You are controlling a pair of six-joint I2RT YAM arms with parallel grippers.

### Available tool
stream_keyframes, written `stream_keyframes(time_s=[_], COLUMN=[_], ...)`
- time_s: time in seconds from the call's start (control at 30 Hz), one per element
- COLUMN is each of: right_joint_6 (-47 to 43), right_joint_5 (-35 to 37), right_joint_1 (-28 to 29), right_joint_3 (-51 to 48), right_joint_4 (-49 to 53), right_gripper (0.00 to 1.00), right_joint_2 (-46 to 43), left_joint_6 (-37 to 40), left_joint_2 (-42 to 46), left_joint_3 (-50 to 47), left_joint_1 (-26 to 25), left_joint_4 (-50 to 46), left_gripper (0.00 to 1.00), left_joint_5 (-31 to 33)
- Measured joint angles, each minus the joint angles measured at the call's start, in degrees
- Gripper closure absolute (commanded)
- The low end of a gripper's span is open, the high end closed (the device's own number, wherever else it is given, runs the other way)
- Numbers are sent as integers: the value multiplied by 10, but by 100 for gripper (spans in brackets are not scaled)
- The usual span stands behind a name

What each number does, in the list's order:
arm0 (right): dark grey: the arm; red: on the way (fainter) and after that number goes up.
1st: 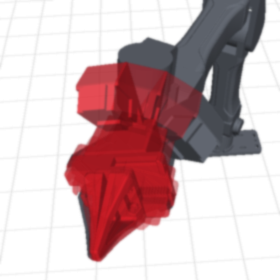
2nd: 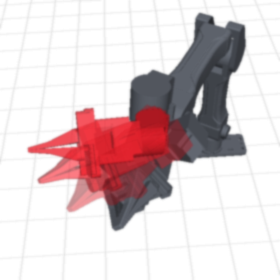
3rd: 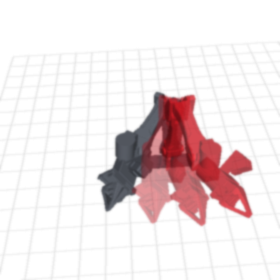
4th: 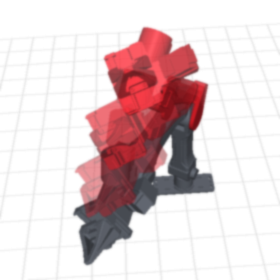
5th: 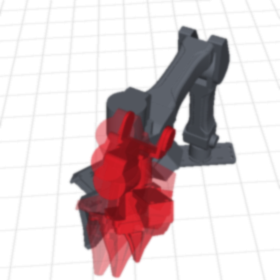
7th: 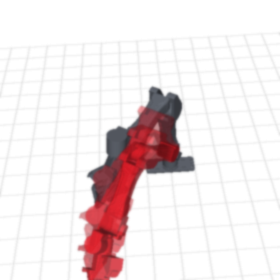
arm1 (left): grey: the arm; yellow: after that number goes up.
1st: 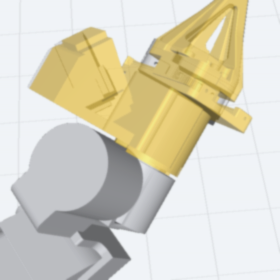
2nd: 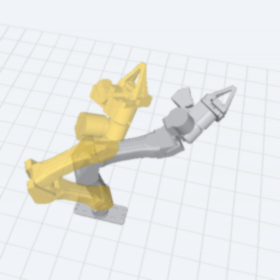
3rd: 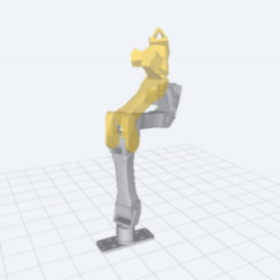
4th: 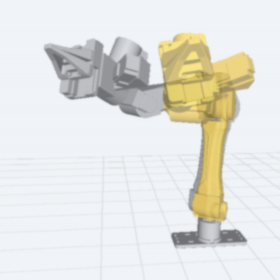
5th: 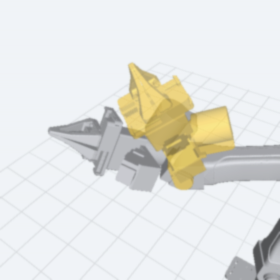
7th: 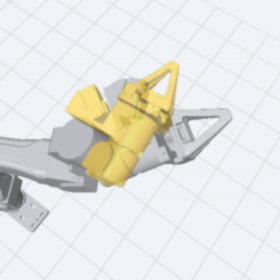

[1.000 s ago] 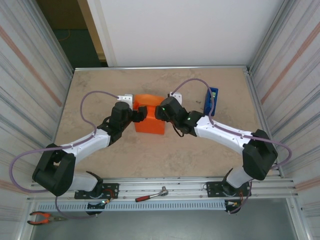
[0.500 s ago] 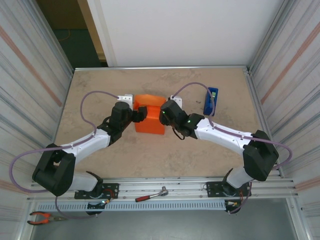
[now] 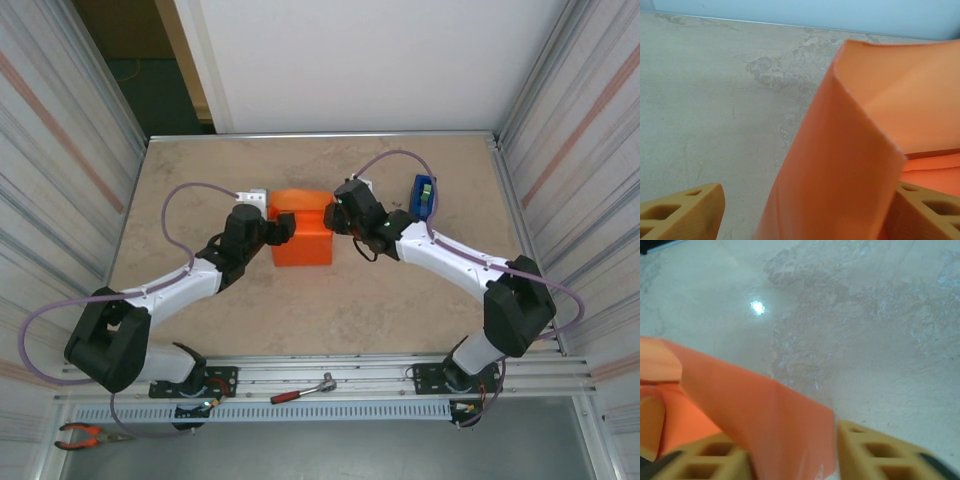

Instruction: Wrap the gift box in paper

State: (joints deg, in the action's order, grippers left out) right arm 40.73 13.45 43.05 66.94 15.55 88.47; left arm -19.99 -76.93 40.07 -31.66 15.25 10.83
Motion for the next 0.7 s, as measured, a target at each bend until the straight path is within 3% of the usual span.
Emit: stream_keyframes(time_s=[0.23,0.53,0.7], right_joint_6=[-3,25,43], right_joint_5=[-17,17,35], right_joint_1=[2,15,21], right_joint_3=[1,17,6], right_joint_4=[-2,-30,-49], right_gripper=[25,28,29], right_joint_2=[2,60,60], left_joint_6=[-5,-3,-2], left_joint_2=[0,1,36], left_joint_3=[9,20,33], left_joint_1=[-7,-6,21], left_joint_4=[-17,-40,-80], left_gripper=[20,16,9], left_joint_5=[13,20,-15])
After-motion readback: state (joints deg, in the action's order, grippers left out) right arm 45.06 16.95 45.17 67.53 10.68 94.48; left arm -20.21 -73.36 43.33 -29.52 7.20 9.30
